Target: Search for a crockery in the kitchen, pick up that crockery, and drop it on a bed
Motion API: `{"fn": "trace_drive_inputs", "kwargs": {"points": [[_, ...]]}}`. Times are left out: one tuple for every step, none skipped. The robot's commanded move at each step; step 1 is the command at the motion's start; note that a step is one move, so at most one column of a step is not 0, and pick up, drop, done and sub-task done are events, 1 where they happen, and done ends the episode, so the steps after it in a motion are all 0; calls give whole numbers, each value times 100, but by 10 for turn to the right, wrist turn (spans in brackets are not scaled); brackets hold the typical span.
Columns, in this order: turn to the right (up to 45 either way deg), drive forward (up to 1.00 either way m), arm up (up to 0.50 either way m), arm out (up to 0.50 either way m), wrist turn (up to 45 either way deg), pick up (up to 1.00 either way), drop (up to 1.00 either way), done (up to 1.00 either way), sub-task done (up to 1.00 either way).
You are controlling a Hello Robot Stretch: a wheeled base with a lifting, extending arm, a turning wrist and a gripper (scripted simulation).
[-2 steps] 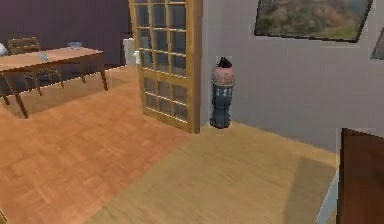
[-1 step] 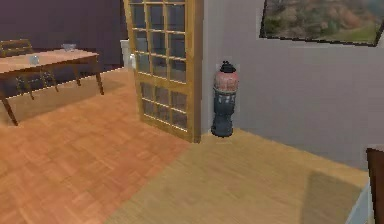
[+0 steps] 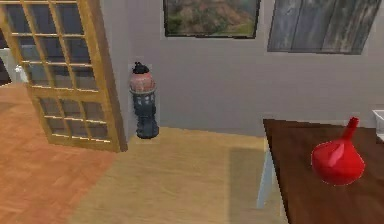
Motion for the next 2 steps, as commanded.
{"fn": "trace_drive_inputs", "kwargs": {"points": [[0, 25, 0, 0, 0, 0, 0, 0, 0], [90, 0, 0, 0, 0, 0, 0, 0, 0]]}}
